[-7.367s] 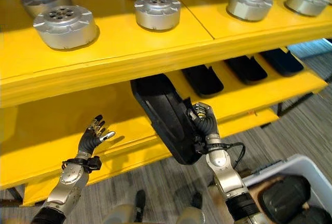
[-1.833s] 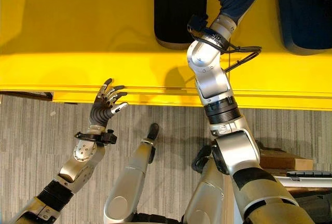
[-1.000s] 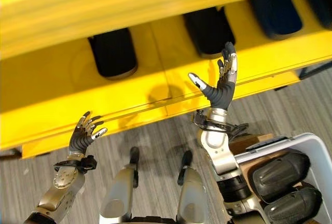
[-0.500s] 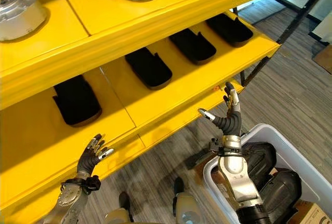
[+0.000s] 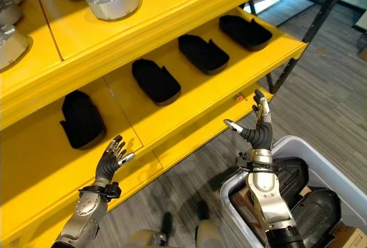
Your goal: Move parts from the plastic box to the shelf.
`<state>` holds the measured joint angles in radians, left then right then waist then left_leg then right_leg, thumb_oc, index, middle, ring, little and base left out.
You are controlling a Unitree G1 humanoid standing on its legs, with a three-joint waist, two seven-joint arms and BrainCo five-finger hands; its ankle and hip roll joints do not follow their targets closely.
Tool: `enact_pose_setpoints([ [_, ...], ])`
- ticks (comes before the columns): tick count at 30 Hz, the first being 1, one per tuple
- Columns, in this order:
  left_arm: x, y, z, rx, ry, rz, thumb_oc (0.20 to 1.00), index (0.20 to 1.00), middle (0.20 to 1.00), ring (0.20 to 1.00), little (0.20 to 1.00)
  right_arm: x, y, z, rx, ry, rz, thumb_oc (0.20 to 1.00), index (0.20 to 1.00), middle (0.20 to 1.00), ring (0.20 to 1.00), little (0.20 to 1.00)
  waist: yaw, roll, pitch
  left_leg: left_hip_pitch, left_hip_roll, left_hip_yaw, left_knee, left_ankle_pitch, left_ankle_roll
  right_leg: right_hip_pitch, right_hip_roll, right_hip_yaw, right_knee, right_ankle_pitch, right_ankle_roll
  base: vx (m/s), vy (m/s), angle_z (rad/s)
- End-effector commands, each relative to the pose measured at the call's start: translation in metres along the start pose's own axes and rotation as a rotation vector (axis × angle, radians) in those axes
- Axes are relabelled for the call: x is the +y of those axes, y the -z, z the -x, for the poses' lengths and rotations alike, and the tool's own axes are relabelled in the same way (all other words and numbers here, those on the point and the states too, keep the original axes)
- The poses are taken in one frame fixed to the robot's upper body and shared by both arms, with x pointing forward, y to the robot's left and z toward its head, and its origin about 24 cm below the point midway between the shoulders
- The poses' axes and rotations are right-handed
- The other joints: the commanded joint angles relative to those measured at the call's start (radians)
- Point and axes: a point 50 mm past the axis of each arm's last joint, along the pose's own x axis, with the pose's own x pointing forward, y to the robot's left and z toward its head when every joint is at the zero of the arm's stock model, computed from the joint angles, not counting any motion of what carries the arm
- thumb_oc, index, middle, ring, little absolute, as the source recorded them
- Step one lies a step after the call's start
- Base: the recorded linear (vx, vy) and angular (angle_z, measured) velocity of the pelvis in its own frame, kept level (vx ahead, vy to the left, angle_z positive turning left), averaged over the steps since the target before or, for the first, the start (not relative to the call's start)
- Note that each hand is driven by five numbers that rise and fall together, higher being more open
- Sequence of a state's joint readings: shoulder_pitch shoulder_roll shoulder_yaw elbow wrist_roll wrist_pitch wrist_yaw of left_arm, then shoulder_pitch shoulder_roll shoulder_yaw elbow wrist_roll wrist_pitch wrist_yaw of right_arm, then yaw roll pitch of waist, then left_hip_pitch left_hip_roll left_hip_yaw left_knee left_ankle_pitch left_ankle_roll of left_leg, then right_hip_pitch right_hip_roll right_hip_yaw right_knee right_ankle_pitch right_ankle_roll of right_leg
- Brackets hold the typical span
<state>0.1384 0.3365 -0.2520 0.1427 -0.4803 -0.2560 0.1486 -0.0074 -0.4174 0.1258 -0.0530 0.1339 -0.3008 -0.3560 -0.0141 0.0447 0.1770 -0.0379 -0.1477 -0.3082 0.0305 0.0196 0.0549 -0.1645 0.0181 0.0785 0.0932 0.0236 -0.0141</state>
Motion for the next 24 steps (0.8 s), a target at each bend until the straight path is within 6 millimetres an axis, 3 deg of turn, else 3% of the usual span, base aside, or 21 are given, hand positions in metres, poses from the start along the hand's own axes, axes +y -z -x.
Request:
enact_pose_setpoints([
  [1,0.008,-0.028,-0.006,-0.140,0.027,-0.054,1.000,1.000,1.000,1.000,1.000,0.008,-0.009,-0.005,-0.044,-0.045,-0.075,1.000,1.000,1.000,1.000,1.000,-0.004,-0.057,-0.024,-0.001,0.048,0.098,0.069,-0.091,-0.034,0.096,-0.048,-0.028,-0.069,0.001,0.096,-0.02,0.142,-1.07],
  [4,0.010,-0.030,-0.005,-0.145,0.025,-0.065,1.000,1.000,1.000,1.000,1.000,0.013,-0.007,-0.004,-0.029,-0.095,-0.066,1.000,1.000,1.000,1.000,1.000,0.001,-0.061,-0.032,0.018,0.046,0.112,0.045,-0.093,-0.022,0.099,-0.052,-0.014,-0.085,0.020,0.111,-0.05,0.110,-0.52],
  [6,0.013,-0.033,-0.005,-0.154,0.024,-0.075,1.000,1.000,1.000,1.000,1.000,0.018,-0.006,-0.006,-0.009,-0.130,-0.095,1.000,1.000,1.000,1.000,1.000,0.001,-0.063,-0.030,0.027,0.038,0.158,0.029,-0.094,-0.003,0.082,-0.058,0.014,-0.080,0.050,0.138,-0.14,0.191,-0.61],
  [11,0.017,-0.034,-0.004,-0.154,0.019,-0.091,1.000,1.000,1.000,1.000,1.000,0.021,-0.006,-0.004,-0.004,-0.147,-0.110,1.000,1.000,1.000,1.000,1.000,0.000,-0.069,-0.027,0.033,0.031,0.208,0.031,-0.105,0.012,0.064,-0.061,0.046,-0.070,0.070,0.158,-0.08,0.121,-0.41],
  [17,0.019,-0.034,-0.001,-0.151,0.029,-0.105,1.000,1.000,1.000,1.000,1.000,0.018,0.000,0.004,0.035,-0.141,-0.129,1.000,1.000,1.000,1.000,1.000,-0.030,-0.083,-0.017,0.034,0.010,0.284,0.052,-0.127,0.037,0.022,-0.069,0.105,-0.057,0.114,0.194,-0.08,0.128,-0.40],
  [21,0.018,-0.034,-0.003,-0.147,0.040,-0.121,1.000,1.000,1.000,1.000,1.000,0.018,0.000,0.005,0.040,-0.136,-0.137,1.000,1.000,1.000,1.000,1.000,-0.053,-0.102,-0.006,0.026,0.002,0.321,0.059,-0.139,0.050,-0.016,-0.059,0.164,-0.070,0.179,0.220,-0.08,0.073,-0.33],
  [23,0.019,-0.036,-0.004,-0.155,0.035,-0.129,1.000,1.000,1.000,1.000,1.000,0.022,-0.003,0.003,0.030,-0.145,-0.156,1.000,1.000,1.000,1.000,1.000,-0.051,-0.110,0.004,0.017,0.015,0.351,0.061,-0.138,0.055,-0.047,-0.053,0.164,-0.066,0.200,0.229,-0.08,0.008,-0.79],
  [24,0.020,-0.038,-0.005,-0.159,0.028,-0.132,1.000,1.000,1.000,1.000,1.000,0.025,-0.007,0.001,0.013,-0.153,-0.160,1.000,1.000,1.000,1.000,1.000,-0.046,-0.102,0.016,0.014,0.035,0.362,0.060,-0.136,0.056,-0.058,-0.049,0.116,-0.024,0.164,0.224,-0.10,0.000,-0.88],
])
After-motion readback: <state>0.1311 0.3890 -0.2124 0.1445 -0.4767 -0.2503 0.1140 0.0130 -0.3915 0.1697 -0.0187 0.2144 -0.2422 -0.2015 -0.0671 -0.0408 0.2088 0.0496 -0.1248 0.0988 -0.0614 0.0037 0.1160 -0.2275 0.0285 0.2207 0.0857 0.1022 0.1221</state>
